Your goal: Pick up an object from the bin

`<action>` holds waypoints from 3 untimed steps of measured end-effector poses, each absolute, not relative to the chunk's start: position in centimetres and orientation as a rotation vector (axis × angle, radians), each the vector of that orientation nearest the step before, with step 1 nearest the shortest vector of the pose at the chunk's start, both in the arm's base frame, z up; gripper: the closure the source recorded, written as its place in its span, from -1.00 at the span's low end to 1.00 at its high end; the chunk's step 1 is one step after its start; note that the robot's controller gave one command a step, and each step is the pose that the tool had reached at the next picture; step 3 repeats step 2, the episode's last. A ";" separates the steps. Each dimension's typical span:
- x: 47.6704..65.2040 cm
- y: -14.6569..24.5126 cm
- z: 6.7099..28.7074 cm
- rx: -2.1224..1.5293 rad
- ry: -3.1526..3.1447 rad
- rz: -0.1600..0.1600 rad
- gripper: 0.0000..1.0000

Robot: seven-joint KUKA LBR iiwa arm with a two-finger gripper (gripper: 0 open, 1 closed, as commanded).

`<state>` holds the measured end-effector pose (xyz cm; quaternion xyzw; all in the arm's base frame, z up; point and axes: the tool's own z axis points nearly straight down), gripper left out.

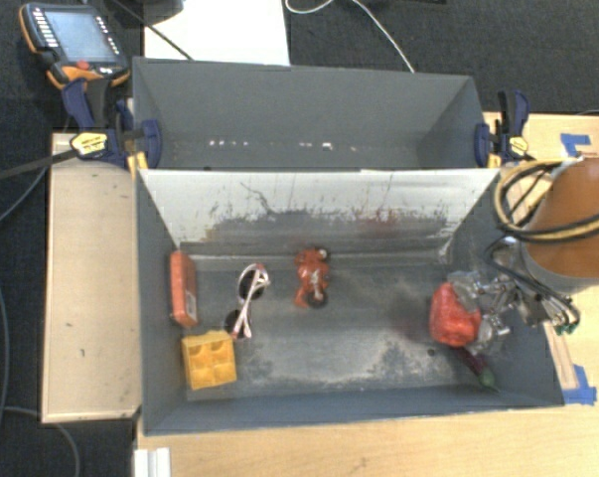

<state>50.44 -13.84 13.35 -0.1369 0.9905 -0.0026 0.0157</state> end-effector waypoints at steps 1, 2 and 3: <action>50.5 -13.8 14.8 -0.424 3.081 -0.008 1.00; 50.4 -13.8 16.4 -0.423 3.083 -0.007 1.00; 50.4 -13.8 16.4 -0.423 3.083 -0.007 1.00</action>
Offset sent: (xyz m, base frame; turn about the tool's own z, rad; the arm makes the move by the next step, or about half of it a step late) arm 0.0001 0.0001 0.0108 0.0000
